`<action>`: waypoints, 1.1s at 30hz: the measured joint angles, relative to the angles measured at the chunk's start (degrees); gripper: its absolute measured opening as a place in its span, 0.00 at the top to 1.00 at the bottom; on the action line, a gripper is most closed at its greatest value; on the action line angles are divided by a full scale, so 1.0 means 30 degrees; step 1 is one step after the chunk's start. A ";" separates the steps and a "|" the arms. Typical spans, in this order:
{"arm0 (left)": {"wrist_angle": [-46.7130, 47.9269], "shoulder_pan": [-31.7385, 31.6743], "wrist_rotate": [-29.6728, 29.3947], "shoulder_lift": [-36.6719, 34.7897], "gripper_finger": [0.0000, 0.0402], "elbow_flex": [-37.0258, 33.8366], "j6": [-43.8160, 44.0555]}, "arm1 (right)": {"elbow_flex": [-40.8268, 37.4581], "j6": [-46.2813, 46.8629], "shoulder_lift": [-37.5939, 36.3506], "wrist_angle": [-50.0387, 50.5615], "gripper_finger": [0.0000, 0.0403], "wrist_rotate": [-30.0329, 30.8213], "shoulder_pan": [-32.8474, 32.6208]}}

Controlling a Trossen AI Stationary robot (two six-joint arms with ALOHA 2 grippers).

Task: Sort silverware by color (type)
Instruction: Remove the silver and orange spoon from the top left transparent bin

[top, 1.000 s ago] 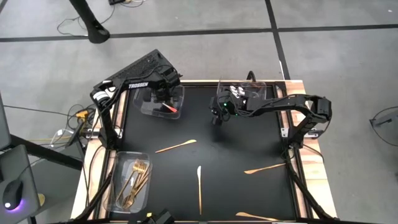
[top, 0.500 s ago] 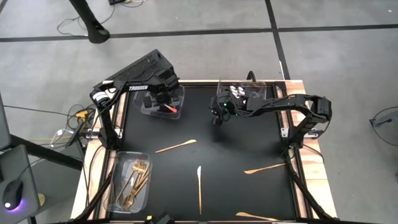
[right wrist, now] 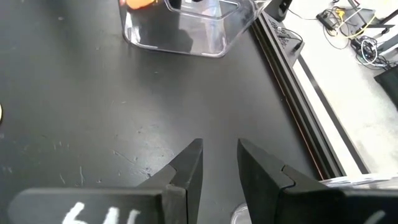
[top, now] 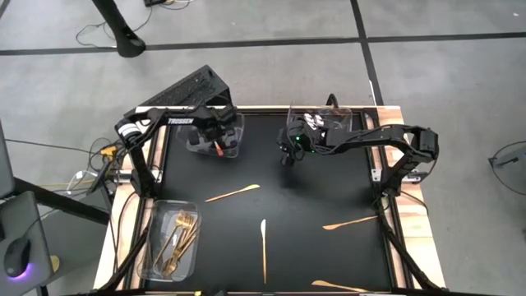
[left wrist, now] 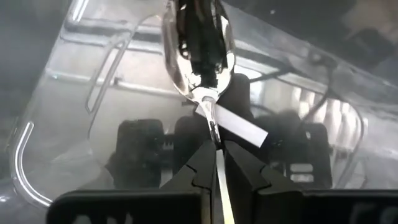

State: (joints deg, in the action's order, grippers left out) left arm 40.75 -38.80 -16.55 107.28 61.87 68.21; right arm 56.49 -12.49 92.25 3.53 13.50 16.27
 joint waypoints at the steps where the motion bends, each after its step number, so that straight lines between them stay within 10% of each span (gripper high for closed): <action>1: -0.0074 0.0095 -0.0207 0.0008 0.98 -0.0020 0.0148 | 0.0000 -0.0006 0.0001 -0.0003 0.70 -0.0001 0.0000; 25: 0.1931 0.2076 -0.4945 -0.7042 1.00 0.2809 -0.1149 | 0.0000 0.0000 0.0000 0.0339 0.70 0.0000 0.0118; 33: -0.7139 0.3330 -0.3593 -0.7995 1.00 0.2986 -0.9609 | 0.0000 0.0420 -0.0744 0.3827 0.70 0.2366 0.0078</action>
State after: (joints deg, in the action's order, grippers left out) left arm 19.33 -28.81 -27.33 83.30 70.83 39.38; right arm 56.49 -11.23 90.02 15.01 20.59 16.51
